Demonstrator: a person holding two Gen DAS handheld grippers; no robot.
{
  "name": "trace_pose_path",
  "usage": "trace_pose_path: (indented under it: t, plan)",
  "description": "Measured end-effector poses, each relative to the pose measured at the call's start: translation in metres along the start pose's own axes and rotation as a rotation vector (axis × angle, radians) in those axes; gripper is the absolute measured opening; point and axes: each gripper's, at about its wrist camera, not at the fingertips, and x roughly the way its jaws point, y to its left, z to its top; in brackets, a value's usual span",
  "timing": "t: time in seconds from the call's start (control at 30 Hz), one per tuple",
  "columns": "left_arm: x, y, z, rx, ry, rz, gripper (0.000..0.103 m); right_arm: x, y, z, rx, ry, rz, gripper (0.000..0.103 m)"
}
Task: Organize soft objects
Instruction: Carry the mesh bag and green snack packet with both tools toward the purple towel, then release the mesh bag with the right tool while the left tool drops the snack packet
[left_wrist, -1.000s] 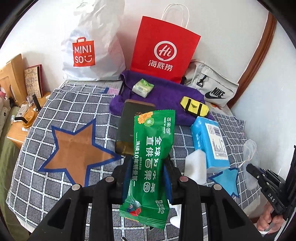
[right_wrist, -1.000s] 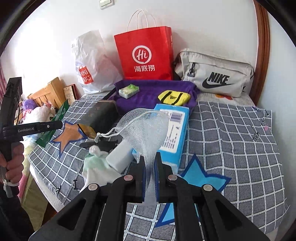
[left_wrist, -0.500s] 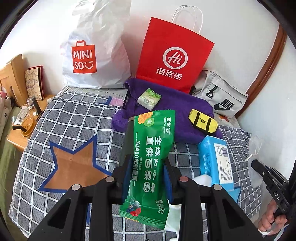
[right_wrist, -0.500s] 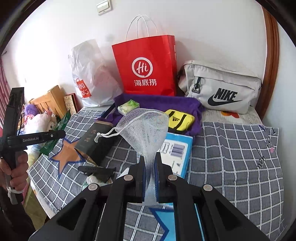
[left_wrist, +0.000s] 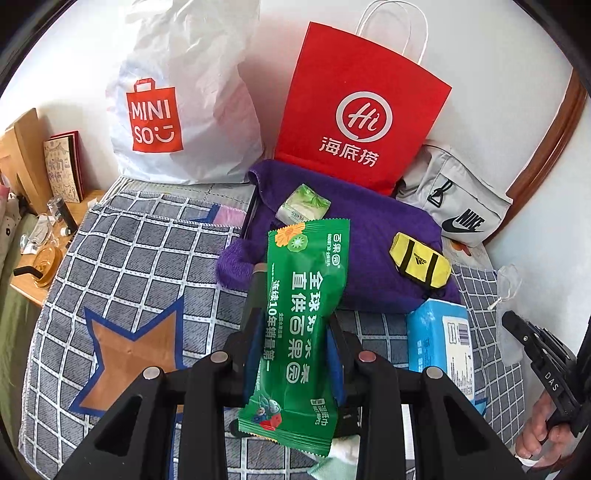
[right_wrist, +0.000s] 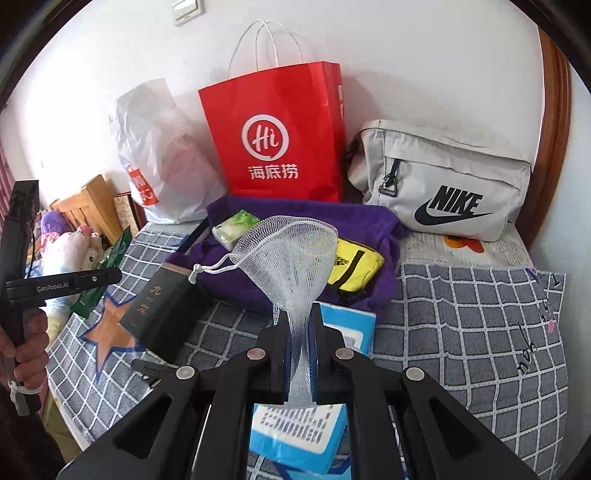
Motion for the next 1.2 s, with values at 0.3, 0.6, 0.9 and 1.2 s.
trace_pose_path:
  t: [0.3,0.6,0.9,1.2]
  plan:
    - [0.03,0.002,0.017,-0.033,0.03,-0.014,0.029,0.036,-0.008,0.026,-0.01,0.014,-0.005,0.008]
    - [0.051,0.004,0.039,-0.054,0.035,-0.039,0.029,0.078,-0.011,0.055,-0.03,0.03,-0.015,0.008]
    - [0.085,0.003,0.064,-0.059,0.068,-0.036,0.029,0.121,-0.016,0.064,-0.041,0.079,-0.007,0.008]
    - [0.121,0.001,0.086,-0.076,0.094,-0.039,0.029,0.15,-0.028,0.061,-0.026,0.138,0.002,0.008]
